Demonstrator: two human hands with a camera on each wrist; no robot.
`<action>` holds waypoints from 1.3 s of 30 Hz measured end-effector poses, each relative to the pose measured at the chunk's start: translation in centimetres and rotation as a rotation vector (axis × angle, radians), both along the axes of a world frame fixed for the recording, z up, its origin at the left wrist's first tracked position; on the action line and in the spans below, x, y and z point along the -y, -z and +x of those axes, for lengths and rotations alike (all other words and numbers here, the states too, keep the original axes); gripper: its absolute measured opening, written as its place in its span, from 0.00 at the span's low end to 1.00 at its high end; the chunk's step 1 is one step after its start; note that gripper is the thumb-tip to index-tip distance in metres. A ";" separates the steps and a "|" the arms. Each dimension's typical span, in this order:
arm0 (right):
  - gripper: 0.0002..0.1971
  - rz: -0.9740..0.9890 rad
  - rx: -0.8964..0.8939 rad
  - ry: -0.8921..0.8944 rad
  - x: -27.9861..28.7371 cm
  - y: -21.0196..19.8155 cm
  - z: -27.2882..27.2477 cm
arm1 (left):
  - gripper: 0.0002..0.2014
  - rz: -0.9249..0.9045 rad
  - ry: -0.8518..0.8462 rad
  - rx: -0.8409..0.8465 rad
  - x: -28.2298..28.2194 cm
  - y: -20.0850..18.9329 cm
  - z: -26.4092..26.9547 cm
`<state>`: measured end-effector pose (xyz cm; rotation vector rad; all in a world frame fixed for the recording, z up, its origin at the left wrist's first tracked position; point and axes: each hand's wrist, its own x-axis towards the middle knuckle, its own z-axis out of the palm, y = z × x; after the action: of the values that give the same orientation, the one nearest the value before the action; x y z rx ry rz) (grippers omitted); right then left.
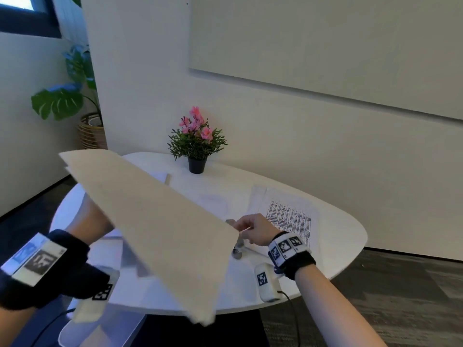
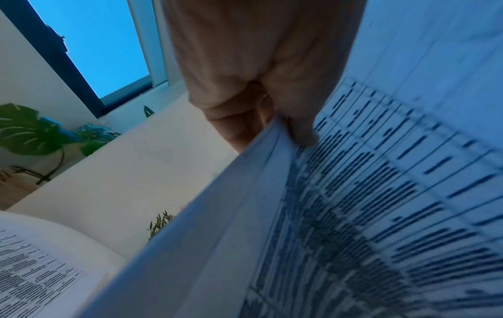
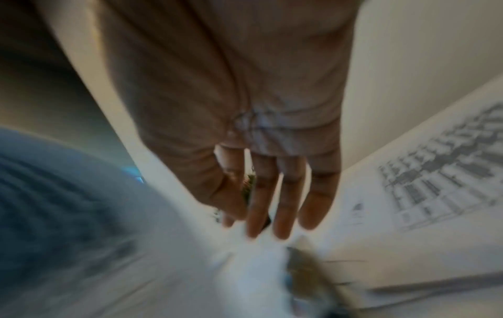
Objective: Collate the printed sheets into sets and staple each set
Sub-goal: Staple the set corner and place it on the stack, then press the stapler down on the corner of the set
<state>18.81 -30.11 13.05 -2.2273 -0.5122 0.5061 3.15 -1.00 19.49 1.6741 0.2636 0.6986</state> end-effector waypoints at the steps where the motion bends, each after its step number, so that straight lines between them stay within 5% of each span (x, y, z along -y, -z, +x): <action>1: 0.03 -0.113 0.037 0.015 -0.4 0.8 0.7 | 0.15 0.023 0.025 0.005 0.2 -0.1 -0.2; 5: 0.20 -0.393 0.091 0.042 -1.7 4.7 2.5 | 0.02 0.195 0.046 -0.137 1.6 0.1 -0.8; 8: 0.17 -0.393 0.032 0.074 -2.3 5.7 3.3 | 0.10 0.134 0.007 -0.227 1.0 2.8 -0.8; 12: 0.28 -0.222 -0.095 0.213 -1.9 5.0 3.5 | 0.20 0.062 -0.016 -0.286 1.3 5.2 -1.0; 19: 0.24 0.343 -0.156 0.532 2.4 2.0 3.3 | 0.03 0.164 0.102 -0.390 3.8 7.3 -0.2; 23: 0.16 0.415 -0.162 0.570 4.3 0.3 2.5 | 0.33 0.429 0.327 -0.642 5.3 9.3 0.6; 28: 0.20 0.172 -0.125 0.390 3.8 1.2 -0.1 | 0.48 0.843 0.513 -0.846 6.1 10.5 1.8; 32: 0.19 -0.097 -0.079 0.230 1.9 4.0 -1.6 | 0.42 1.278 0.520 -0.949 6.4 11.6 3.1; 39: 0.16 -0.418 0.117 0.027 -3.1 4.7 -2.5 | 0.54 1.510 0.527 -1.006 6.4 12.9 5.3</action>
<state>16.27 -27.02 8.31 -2.6720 -0.4671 0.5062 8.46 -7.40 6.56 3.2605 -0.1005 -0.6655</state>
